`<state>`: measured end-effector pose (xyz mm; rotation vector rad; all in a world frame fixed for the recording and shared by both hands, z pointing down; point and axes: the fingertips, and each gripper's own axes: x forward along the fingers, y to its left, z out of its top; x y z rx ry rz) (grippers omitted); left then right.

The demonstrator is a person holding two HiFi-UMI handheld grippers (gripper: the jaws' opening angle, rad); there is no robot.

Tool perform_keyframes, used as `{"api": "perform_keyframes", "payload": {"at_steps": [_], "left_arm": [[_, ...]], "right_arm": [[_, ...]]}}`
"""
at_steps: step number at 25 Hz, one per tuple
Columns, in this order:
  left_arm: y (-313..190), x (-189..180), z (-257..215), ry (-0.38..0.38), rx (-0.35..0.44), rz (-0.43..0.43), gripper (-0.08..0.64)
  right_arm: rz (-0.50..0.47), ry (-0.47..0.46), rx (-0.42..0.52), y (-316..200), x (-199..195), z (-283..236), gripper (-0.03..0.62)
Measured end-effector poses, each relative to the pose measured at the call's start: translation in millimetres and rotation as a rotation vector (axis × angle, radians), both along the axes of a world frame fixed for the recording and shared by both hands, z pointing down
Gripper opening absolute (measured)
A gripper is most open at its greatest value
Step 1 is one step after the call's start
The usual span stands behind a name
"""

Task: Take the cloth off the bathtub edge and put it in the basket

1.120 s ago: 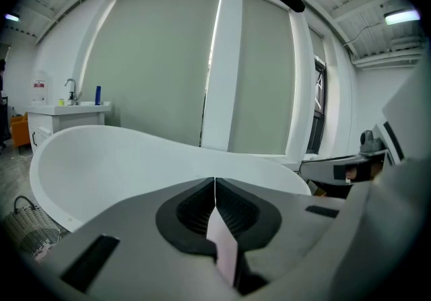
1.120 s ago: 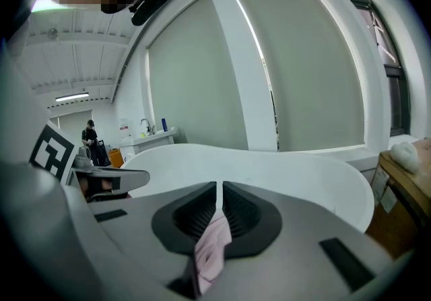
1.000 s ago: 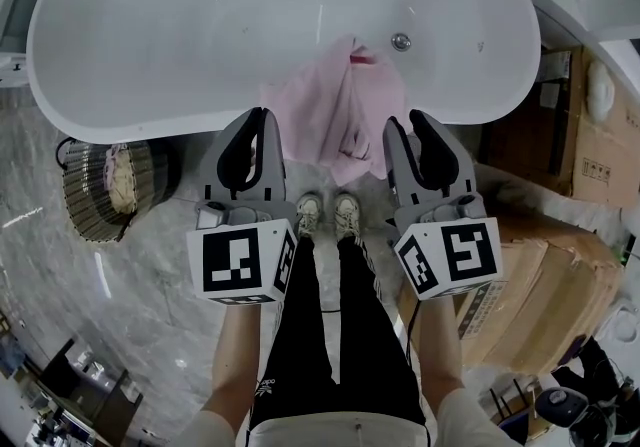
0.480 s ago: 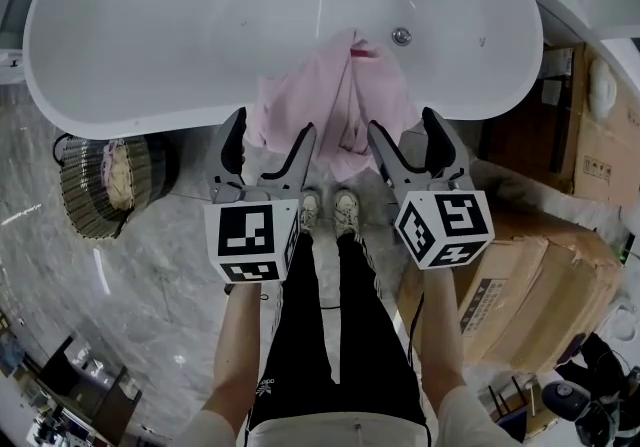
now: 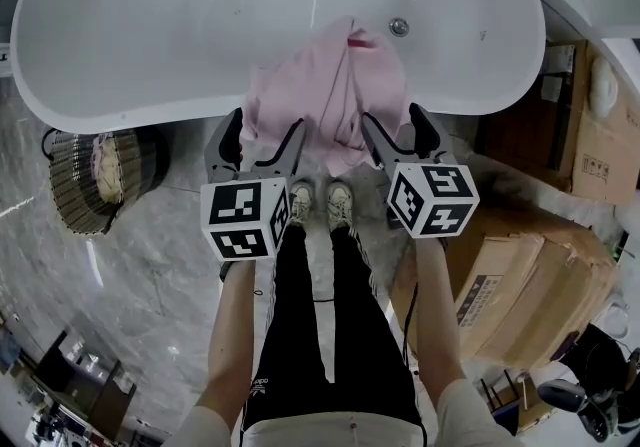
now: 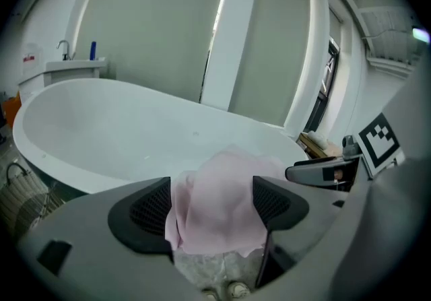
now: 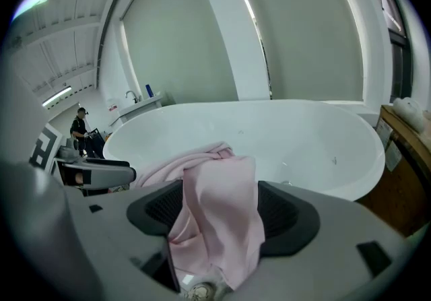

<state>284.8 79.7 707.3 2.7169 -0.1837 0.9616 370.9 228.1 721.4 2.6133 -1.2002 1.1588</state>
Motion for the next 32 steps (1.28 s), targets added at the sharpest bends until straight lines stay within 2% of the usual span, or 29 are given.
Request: {"api": "perform_keyframes", "payload": {"at_steps": [5,7,16,23,26,29,31,32], "left_arm": [[-2.3,-1.2,20.5,-0.030,-0.106,-0.071,0.360],[-1.3,-1.2,25.6,-0.043,-0.125,-0.090,0.360],[0.1,2.7,33.3,-0.071,-0.069,-0.083,0.360],[0.5,7.1,36.0,-0.109,-0.012,-0.044,0.360],[1.4,8.8,36.2,-0.126,-0.011,-0.029,0.357],[3.1,10.7,36.1,-0.129,-0.037,-0.020,0.316],[0.3,11.4,35.8,-0.107,-0.066,-0.037,0.273],[-2.3,11.0,35.8,-0.093,-0.079,-0.053,0.220]], "right_arm": [[0.002,-0.044,-0.038,2.6,0.1,21.0,0.344],[-0.002,-0.055,-0.061,2.7,-0.9,29.7,0.353],[0.023,-0.050,-0.118,-1.8,4.8,45.3,0.362],[0.024,-0.060,-0.149,-3.3,6.6,47.2,0.362],[0.026,-0.047,-0.145,-3.2,6.0,46.8,0.360],[0.003,-0.047,-0.147,-5.2,5.2,45.8,0.351],[-0.016,-0.052,-0.134,-9.2,3.8,44.6,0.305],[-0.019,-0.058,-0.125,-10.7,3.0,44.0,0.280]]}}
